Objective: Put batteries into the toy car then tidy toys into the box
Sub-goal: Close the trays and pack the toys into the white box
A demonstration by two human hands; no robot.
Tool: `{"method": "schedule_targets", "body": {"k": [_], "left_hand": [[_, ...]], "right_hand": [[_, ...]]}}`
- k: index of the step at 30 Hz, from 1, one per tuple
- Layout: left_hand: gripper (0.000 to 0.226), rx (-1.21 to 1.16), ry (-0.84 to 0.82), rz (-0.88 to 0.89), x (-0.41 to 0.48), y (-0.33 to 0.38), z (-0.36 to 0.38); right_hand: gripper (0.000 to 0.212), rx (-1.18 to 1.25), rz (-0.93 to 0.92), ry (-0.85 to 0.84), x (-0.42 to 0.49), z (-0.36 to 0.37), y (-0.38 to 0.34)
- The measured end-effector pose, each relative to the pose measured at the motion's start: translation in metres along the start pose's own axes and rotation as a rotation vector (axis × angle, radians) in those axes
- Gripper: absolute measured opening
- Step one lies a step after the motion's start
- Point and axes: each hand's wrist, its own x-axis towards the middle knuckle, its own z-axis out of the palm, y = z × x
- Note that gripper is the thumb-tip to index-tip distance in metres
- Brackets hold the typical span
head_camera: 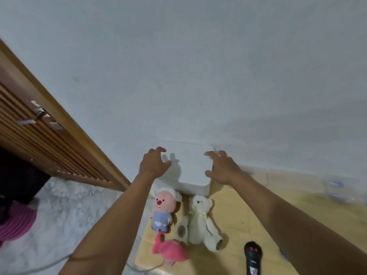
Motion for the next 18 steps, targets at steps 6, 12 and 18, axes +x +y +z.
{"method": "schedule_targets", "body": {"k": [6, 12, 18], "left_hand": [[0.073, 0.074, -0.148, -0.015, 0.02, -0.037, 0.013], [0.079, 0.008, -0.228, 0.058, 0.032, -0.053, 0.019], [0.089, 0.057, -0.268, 0.14, 0.039, -0.056, 0.02]], "right_hand": [[0.078, 0.028, 0.136, -0.061, 0.006, 0.037, -0.015], [0.072, 0.158, 0.196, 0.039, 0.009, 0.047, -0.025], [0.073, 0.203, 0.329, 0.081, 0.018, 0.057, -0.041]]}}
